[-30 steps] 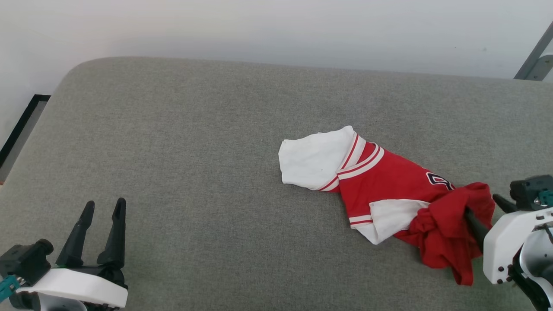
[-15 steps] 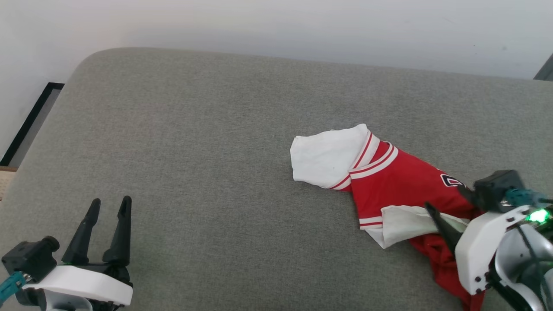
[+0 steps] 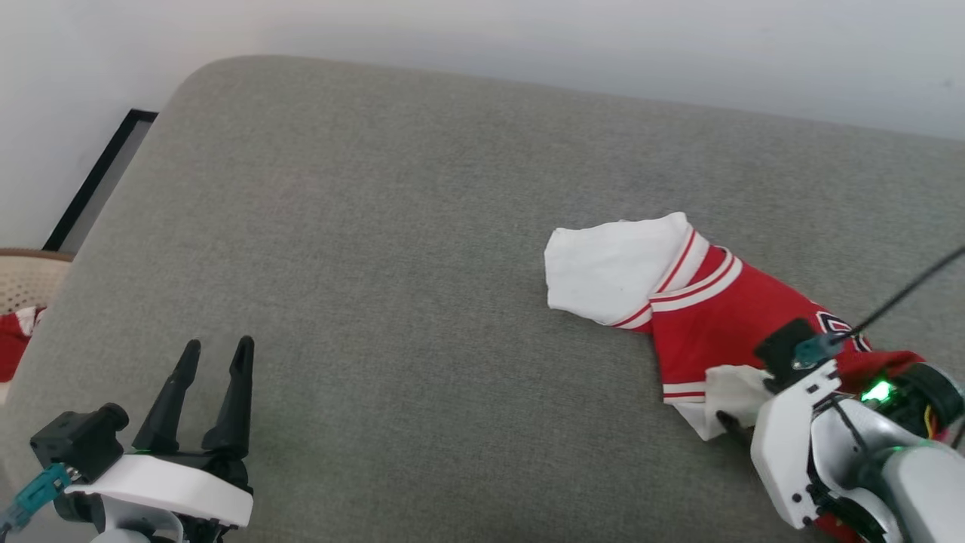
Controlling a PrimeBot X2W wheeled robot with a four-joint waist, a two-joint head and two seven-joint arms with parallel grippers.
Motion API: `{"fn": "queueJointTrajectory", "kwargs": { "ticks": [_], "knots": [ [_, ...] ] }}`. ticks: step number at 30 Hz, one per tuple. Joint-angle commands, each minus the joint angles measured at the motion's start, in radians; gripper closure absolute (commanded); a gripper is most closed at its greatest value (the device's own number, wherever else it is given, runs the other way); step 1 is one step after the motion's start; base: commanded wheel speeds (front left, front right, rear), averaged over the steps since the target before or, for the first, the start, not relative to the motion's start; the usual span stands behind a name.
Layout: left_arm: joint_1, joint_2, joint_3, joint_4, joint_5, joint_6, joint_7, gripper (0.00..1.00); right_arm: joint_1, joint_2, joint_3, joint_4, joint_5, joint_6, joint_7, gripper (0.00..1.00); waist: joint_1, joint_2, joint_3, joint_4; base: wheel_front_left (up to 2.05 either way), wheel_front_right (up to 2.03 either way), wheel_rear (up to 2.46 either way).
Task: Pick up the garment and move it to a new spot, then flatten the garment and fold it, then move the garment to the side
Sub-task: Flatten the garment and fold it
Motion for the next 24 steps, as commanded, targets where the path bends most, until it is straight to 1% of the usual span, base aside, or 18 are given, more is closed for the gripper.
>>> {"fn": "queueJointTrajectory", "kwargs": {
  "ticks": [1, 3, 4, 5, 6, 9, 12, 18, 21, 24],
  "knots": [
    [-0.020, -0.002, -0.002, 0.000, -0.010, -0.003, -0.005, 0.00, -0.026, -0.006, 0.021, 0.037, 0.006, -0.001, -0.007, 0.00, 0.0000, 0.0000, 0.012, 0.014, 0.00, 0.00, 0.00],
    [-0.024, -0.004, -0.007, 0.000, -0.011, -0.003, -0.005, 0.00, -0.051, -0.010, 0.054, 0.086, 0.011, -0.001, -0.010, 0.00, 0.0000, 0.0000, 0.020, 0.024, 0.00, 0.00, 0.00],
    [-0.023, -0.004, -0.007, 0.000, -0.012, -0.003, -0.005, 0.00, -0.064, -0.006, 0.064, 0.107, 0.016, -0.001, -0.014, 0.25, 0.0000, 0.0000, 0.023, 0.027, 0.00, 0.00, 0.00],
    [-0.025, -0.006, -0.009, 0.000, -0.014, -0.003, -0.005, 0.00, -0.077, -0.009, 0.072, 0.125, 0.011, -0.001, -0.021, 0.70, 0.0000, 0.0000, 0.027, 0.031, 0.00, 0.00, 0.00],
    [-0.026, -0.006, -0.008, 0.000, -0.014, -0.003, -0.005, 0.00, -0.090, -0.006, 0.076, 0.142, 0.013, -0.001, -0.025, 1.00, 0.0000, 0.0000, 0.030, 0.033, 0.00, 0.00, 0.00],
    [-0.030, -0.008, -0.006, -0.002, -0.015, -0.003, -0.005, 0.00, -0.113, -0.001, 0.080, 0.168, 0.037, -0.001, -0.033, 1.00, 0.0000, 0.0000, 0.035, 0.036, 0.00, 0.00, 0.00],
    [-0.023, -0.007, 0.005, -0.003, -0.016, -0.003, -0.005, 0.00, -0.132, -0.010, 0.047, 0.137, 0.074, -0.001, -0.023, 1.00, 0.0000, 0.0000, 0.038, 0.030, 0.00, 0.00, 0.00],
    [-0.017, -0.006, 0.014, -0.005, -0.011, -0.003, -0.005, 0.00, -0.150, -0.017, -0.091, 0.060, 0.087, -0.001, -0.027, 1.00, 0.0000, 0.0000, 0.037, 0.008, 0.00, 0.00, 0.00],
    [-0.026, -0.009, 0.009, -0.007, -0.008, -0.003, -0.005, 0.00, -0.169, -0.019, -0.162, 0.061, 0.064, -0.001, -0.034, 1.00, 0.0000, 0.0000, 0.040, 0.000, 0.00, 0.00, 0.00],
    [-0.039, -0.010, 0.001, -0.008, -0.008, -0.003, -0.005, 0.00, -0.198, -0.013, -0.222, 0.091, 0.049, -0.001, -0.055, 1.00, 0.0000, 0.0000, 0.048, -0.002, 0.00, 0.00, 0.00]
  ]
}}
